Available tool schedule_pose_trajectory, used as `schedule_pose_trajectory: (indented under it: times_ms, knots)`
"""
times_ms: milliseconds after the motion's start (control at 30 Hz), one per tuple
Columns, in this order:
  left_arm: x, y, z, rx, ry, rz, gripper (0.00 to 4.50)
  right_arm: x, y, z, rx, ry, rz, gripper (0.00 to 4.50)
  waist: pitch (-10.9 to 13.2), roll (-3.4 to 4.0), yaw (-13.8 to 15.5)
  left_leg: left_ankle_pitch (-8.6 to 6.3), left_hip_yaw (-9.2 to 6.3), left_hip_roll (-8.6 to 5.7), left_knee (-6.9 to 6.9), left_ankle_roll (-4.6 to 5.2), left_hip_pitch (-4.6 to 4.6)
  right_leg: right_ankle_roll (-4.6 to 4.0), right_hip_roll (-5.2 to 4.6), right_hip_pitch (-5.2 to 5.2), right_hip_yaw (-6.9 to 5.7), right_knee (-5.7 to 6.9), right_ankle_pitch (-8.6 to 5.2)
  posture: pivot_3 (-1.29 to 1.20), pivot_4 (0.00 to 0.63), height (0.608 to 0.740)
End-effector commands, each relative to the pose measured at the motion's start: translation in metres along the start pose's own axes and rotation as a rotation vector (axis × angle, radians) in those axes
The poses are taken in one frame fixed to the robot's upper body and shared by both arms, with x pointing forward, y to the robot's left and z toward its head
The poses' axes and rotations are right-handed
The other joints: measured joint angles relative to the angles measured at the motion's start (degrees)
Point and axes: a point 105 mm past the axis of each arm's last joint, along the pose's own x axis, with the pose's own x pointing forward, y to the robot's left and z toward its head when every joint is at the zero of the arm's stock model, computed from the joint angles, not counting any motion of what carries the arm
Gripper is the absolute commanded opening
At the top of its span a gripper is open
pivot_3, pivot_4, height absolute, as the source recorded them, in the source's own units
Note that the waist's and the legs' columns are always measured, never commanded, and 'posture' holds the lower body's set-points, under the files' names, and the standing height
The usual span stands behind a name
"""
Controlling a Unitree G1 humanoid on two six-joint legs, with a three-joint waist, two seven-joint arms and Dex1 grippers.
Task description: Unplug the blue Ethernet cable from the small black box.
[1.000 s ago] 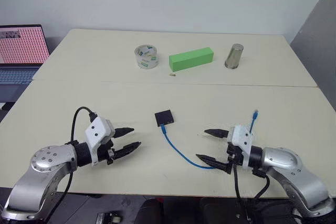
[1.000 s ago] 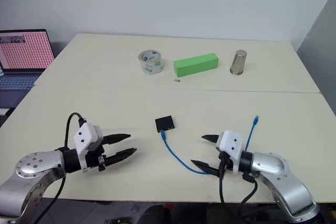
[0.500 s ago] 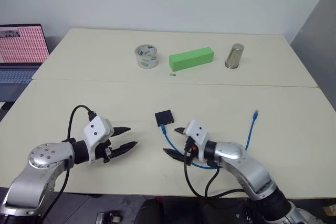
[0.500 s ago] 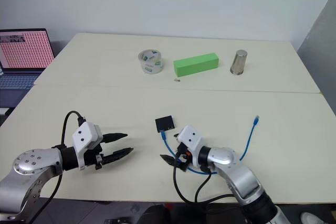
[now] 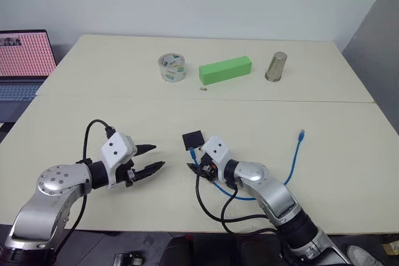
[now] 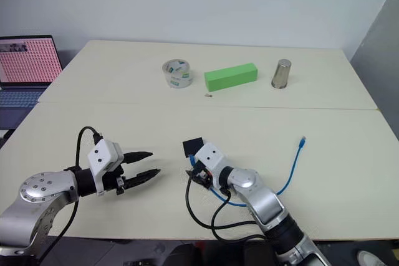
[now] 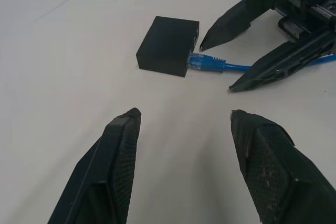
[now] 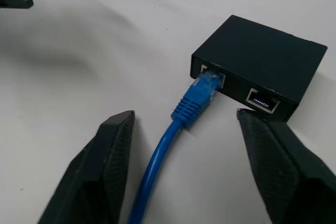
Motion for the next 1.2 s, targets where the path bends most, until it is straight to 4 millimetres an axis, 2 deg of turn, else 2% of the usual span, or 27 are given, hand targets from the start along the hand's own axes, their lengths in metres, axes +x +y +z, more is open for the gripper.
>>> schedule_pose_trajectory:
  times_ms: [33,167,300,433,567,733,833,1000,1200]
  knots:
    - [0.001,0.002,0.005,0.023,-0.019,0.011,2.91,0.002,-0.003,-0.01,-0.005,0.042,-0.018,2.01,0.0,0.0,0.0,0.0,0.0,0.0,0.0,0.0,0.0,0.0,0.0,0.0,0.0,0.0,0.0,0.0,0.15,0.74]
    - [0.001,0.007,0.003,-0.008,-0.021,0.03,2.91,-0.003,-0.01,-0.008,-0.067,0.035,-0.016,1.04,0.0,0.0,0.0,0.0,0.0,0.0,0.0,0.0,0.0,0.0,0.0,0.0,-0.01,0.0,0.0,0.0,0.15,0.74]
    - [0.0,0.012,0.002,-0.09,-0.038,0.033,2.91,-0.014,-0.021,0.001,-0.2,0.0,0.008,0.1,0.0,0.0,0.3,-0.01,-0.01,-0.04,0.01,0.01,-0.02,0.0,-0.02,0.02,-0.01,-0.02,0.0,0.0,0.15,0.74]
    - [0.001,0.01,0.006,-0.206,-0.074,-0.015,2.91,-0.031,-0.035,0.018,-0.416,-0.073,0.015,0.05,0.0,0.0,0.3,-0.09,-0.03,-0.06,0.03,0.16,-0.06,0.0,-0.04,0.02,-0.03,-0.05,0.0,0.0,0.15,0.74]
    - [0.003,0.0,0.02,-0.379,-0.143,-0.137,2.91,-0.052,-0.05,0.036,-0.751,-0.158,0.022,0.05,0.0,0.0,0.0,-0.08,-0.01,-0.02,0.02,0.15,-0.07,0.0,-0.02,-0.02,-0.03,-0.05,0.0,0.0,0.15,0.74]
    - [0.011,-0.012,0.038,-0.502,-0.211,-0.281,2.91,-0.071,-0.045,0.044,-1.081,-0.27,0.117,0.04,0.0,-0.01,0.0,-0.03,0.0,0.0,0.02,0.06,-0.06,0.0,-0.01,-0.01,-0.03,-0.06,0.0,0.0,0.15,0.74]
    - [0.02,-0.014,0.043,-0.519,-0.224,-0.303,2.91,-0.076,-0.039,0.042,-1.15,-0.326,0.163,0.04,0.0,-0.03,0.0,0.01,0.01,0.0,0.05,-0.02,-0.06,0.0,-0.01,0.03,-0.04,-0.08,0.0,0.0,0.15,0.74]
    - [0.03,-0.021,0.049,-0.529,-0.242,-0.354,2.91,-0.08,-0.034,0.045,-1.166,-0.385,0.179,0.04,0.0,-0.03,0.0,0.02,0.05,0.01,0.05,-0.03,-0.06,0.0,-0.01,0.02,0.0,-0.07,0.0,0.0,0.15,0.74]
    - [0.033,-0.031,0.053,-0.534,-0.247,-0.411,2.91,-0.08,-0.035,0.048,-1.17,-0.397,0.174,0.04,0.0,-0.03,0.0,0.02,0.05,0.01,0.06,-0.03,-0.06,0.0,-0.01,0.02,0.01,-0.07,0.0,0.0,0.15,0.74]
